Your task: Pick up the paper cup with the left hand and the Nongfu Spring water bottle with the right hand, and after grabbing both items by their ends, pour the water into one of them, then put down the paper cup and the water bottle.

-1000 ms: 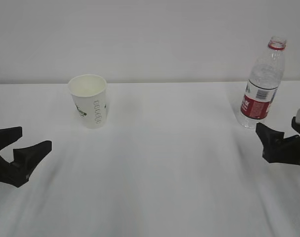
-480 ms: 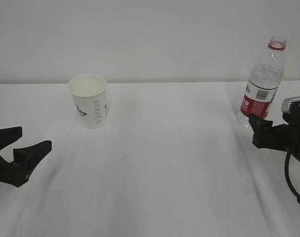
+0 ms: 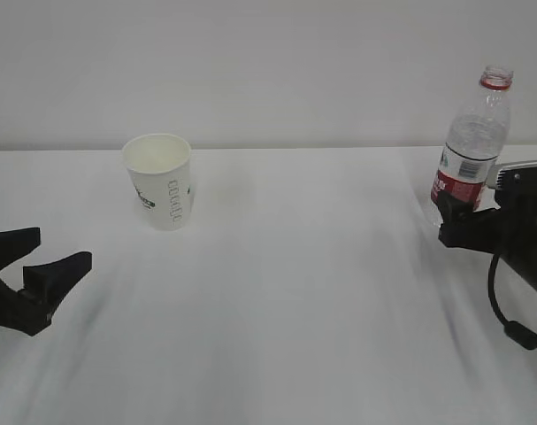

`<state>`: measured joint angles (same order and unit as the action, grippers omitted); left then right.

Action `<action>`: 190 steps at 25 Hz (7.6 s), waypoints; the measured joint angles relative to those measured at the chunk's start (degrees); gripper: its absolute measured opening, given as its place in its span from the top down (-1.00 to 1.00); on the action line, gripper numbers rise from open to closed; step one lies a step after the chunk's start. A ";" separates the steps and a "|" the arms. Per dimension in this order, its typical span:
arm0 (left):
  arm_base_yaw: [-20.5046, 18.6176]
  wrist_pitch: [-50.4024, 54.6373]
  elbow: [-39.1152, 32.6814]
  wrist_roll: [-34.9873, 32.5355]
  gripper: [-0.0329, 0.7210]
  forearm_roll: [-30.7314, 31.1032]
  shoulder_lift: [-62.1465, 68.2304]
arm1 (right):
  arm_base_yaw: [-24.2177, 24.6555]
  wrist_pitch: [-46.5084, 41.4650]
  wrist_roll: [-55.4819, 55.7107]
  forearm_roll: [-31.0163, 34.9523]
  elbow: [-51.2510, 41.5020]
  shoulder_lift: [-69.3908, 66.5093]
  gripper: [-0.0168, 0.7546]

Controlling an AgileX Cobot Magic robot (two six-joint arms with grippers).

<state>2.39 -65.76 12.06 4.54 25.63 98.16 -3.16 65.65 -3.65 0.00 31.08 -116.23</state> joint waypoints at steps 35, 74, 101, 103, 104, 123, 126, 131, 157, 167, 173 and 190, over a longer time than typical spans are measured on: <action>0.00 -0.09 0.00 -0.13 -0.66 0.00 0.00 | 0.00 0.00 -4.99 4.01 12.54 -8.94 -0.71; 0.00 -0.09 0.00 -0.13 -0.65 0.00 0.00 | 0.00 -1.88 -5.76 -0.96 7.70 -5.06 -0.30; 0.00 -0.09 0.09 -0.13 -0.65 2.67 5.63 | 0.00 -3.89 -3.83 -4.20 -19.38 27.77 -0.30; 0.00 -0.09 0.09 -0.13 -0.65 3.50 5.63 | 0.00 -3.89 -2.37 -4.32 -20.26 28.44 -0.30; 0.00 -0.09 0.09 -0.13 -0.65 3.96 5.63 | 0.00 -3.89 -1.94 -4.41 -20.53 28.82 -0.30; 3.86 -0.09 5.97 -0.13 -0.91 4.46 5.63 | 0.00 -3.89 -0.25 -6.52 -22.55 29.28 -0.30; 3.86 -0.09 7.08 -0.13 -0.92 2.93 5.85 | 0.00 -3.89 -0.16 -6.52 -22.55 29.28 -0.30; 3.86 -0.09 8.94 -0.13 -0.92 1.77 8.21 | 0.00 -3.89 -0.16 -6.62 -22.55 29.28 -0.30; 7.37 -0.09 24.71 0.47 -0.92 -1.51 22.10 | 0.00 -3.89 -0.04 -6.62 -22.55 29.28 -0.29; 7.73 -0.09 28.77 0.47 -0.92 -4.52 26.04 | 0.00 -3.89 -0.04 -6.66 -22.55 29.28 -0.29; 7.73 -0.09 31.02 0.67 -0.92 -4.52 26.71 | 0.00 -3.89 -0.04 -6.75 -22.55 29.28 -0.29; 7.81 -0.09 31.85 0.82 -0.86 -12.70 26.80 | 0.00 -3.89 -0.04 -6.75 -22.55 29.28 -0.29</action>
<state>10.21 -65.85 43.91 5.36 12.92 124.96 -3.16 61.77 -3.68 -6.75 8.53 -86.95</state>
